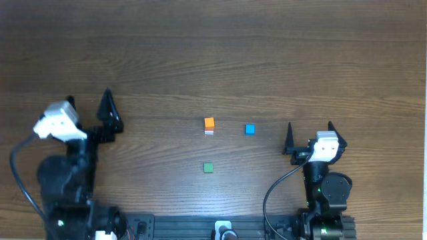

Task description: Stack Cubes

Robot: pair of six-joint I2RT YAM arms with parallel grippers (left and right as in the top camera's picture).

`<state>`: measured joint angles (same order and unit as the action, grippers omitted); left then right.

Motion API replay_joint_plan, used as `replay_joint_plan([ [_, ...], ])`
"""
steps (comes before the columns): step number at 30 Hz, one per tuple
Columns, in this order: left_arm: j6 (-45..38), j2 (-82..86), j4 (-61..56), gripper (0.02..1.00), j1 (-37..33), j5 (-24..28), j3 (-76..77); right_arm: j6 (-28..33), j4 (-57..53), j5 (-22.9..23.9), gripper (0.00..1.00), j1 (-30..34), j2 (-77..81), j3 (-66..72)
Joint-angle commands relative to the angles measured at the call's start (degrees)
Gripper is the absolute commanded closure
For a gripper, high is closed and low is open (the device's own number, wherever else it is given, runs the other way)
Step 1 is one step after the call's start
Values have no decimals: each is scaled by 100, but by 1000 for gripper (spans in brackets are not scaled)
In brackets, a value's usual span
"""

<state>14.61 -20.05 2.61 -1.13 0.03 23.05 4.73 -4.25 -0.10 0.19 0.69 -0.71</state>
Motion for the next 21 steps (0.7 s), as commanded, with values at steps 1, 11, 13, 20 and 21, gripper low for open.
replay_joint_plan([
  [1,-728,863,-553,88,-186,848,-905,7,4,13,9,26,-37,42],
  [11,-820,1989,-697,20,-330,1005,-2273,7,4,13,9,26,-37,42],
  [13,-820,1989,-557,20,-326,1058,-2273,7,4,13,9,26,-37,42],
  [20,-822,1989,85,20,-323,1062,-2273,7,4,13,7,26,-37,42],
  [21,-822,1989,98,20,-323,1036,-2273,7,4,13,7,26,-37,42],
])
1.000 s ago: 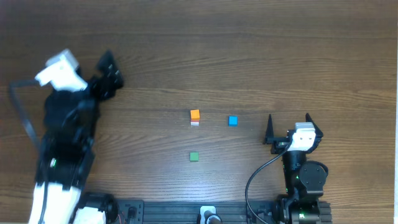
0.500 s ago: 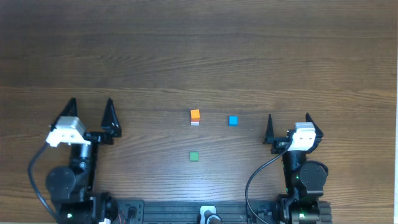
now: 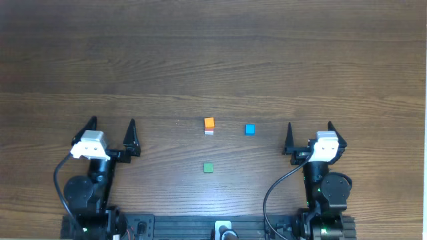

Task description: Stack Cubes

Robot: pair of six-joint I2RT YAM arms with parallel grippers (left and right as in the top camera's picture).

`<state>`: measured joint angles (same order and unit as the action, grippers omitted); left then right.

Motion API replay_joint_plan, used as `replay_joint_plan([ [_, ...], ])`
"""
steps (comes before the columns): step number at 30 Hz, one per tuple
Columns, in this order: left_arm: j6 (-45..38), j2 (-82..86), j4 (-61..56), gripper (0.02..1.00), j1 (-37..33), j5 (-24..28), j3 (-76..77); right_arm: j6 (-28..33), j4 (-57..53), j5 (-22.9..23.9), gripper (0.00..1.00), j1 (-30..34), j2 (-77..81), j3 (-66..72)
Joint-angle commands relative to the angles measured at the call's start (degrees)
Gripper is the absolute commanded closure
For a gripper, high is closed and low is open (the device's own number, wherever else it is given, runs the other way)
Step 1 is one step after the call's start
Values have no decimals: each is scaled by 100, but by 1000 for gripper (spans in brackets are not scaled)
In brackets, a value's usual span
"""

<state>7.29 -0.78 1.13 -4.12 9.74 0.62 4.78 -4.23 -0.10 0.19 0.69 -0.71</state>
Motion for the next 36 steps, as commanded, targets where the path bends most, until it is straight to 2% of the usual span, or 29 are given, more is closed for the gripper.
replay_joint_plan([
  [1,-87,61,236,20,-24,70,-28,2,2,13,9,26,-37,42],
  [29,-87,39,236,20,48,72,-28,2,2,15,7,26,-37,42],
  [32,-87,39,236,20,48,72,-28,0,146,-179,7,26,-37,42],
  [36,-87,39,236,20,48,70,-31,0,57,-203,7,26,-37,42],
])
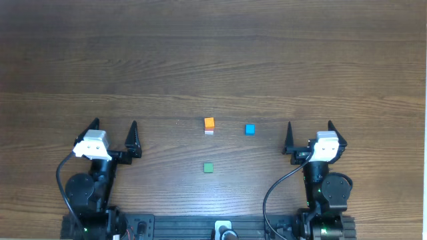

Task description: Stack Cubes

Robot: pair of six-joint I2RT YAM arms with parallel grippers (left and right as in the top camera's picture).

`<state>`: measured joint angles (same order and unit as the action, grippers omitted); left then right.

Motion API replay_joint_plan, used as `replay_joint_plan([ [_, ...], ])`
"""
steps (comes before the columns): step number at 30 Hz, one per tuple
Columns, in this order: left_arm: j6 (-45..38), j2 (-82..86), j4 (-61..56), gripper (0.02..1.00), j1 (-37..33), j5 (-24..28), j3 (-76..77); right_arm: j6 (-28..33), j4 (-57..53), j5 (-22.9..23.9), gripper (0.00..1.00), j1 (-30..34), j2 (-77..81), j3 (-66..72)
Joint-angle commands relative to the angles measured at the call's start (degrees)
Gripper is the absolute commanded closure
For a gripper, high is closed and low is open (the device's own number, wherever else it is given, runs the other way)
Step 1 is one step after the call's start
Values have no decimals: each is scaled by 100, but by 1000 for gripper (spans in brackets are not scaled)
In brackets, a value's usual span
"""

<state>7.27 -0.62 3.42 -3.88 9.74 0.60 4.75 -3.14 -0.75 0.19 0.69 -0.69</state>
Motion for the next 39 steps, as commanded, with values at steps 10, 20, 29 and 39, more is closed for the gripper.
replay_joint_plan([
  [10,-85,24,7,23,24,72,-26,-2839,822,-1921,7,24,223,-162],
  [20,-85,24,7,18,24,72,-26,-2529,-1513,-3032,9,-197,2564,-2767],
  [29,-85,24,7,18,24,70,-26,-2529,-4146,-2800,7,-1528,4656,-4865],
  [39,-85,24,7,20,24,72,-26,-3906,-4896,-721,9,-4428,6378,-5193],
])
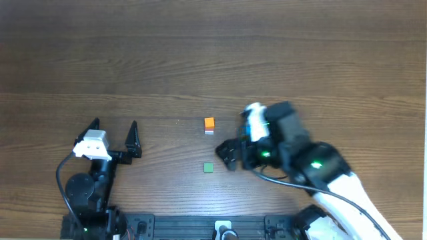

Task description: Stack Cubes

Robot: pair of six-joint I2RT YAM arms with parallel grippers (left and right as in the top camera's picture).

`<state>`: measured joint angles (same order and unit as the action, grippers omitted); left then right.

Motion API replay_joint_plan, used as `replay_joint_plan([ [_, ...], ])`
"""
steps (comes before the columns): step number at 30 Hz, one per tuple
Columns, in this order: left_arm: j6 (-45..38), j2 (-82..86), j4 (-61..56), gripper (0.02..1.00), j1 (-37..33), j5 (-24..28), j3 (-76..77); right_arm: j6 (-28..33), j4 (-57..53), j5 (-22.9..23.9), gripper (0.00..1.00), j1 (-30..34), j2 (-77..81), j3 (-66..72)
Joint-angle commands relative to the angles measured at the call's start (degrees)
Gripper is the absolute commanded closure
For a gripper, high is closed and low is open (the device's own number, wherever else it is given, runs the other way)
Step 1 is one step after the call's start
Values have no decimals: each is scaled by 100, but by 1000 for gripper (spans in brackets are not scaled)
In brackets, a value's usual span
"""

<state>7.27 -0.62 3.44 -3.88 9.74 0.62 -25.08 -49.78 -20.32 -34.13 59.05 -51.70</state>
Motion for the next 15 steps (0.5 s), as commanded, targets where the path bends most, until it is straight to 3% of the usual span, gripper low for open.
replay_joint_plan([
  [1,-85,24,4,18,24,72,-28,-1093,-297,1405,9,-1252,680,-92],
  [6,-85,24,4,20,24,72,-28,-1875,-400,1923,7,-2138,1244,-127],
  [15,-85,24,4,20,24,72,-31,-2699,-420,2450,9,-2865,2315,-367],
])
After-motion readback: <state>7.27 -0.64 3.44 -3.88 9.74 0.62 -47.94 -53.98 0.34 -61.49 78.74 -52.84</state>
